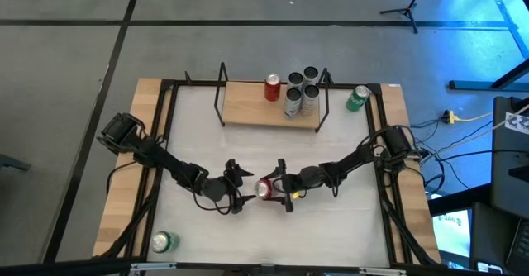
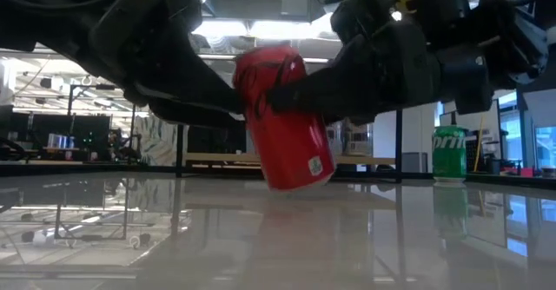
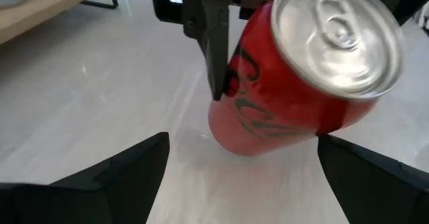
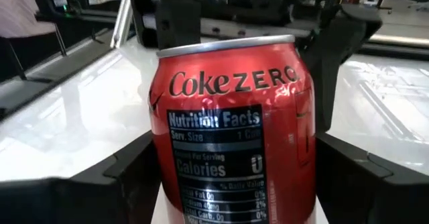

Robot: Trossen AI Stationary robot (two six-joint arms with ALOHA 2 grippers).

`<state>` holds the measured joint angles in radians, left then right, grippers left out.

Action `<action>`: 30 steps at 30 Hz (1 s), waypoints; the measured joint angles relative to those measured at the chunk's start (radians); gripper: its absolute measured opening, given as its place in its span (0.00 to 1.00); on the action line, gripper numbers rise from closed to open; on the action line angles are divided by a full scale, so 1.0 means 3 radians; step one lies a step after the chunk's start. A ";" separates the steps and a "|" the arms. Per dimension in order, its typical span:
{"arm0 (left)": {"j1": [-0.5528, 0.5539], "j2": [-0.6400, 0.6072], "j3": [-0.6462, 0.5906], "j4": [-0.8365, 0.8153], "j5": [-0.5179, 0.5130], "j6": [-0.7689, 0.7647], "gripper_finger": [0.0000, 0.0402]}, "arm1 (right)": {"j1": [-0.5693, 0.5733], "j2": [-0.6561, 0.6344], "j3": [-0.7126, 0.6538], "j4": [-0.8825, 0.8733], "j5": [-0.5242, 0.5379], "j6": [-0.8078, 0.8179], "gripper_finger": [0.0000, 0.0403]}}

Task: Place canned beverage on shelf
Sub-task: Put the red soda can on the shelf aligned with the other red soda can

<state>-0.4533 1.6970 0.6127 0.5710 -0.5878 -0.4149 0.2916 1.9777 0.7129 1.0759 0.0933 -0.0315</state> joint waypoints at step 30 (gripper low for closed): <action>-0.0038 -0.0059 0.0045 0.0034 0.0055 -0.0022 0.92 | 0.0009 0.0128 0.0301 -0.0566 -0.0027 0.0402 0.98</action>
<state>-0.4648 1.6794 0.6262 0.5812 -0.5713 -0.4213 0.2943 2.0160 0.8033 0.9062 0.0854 0.0892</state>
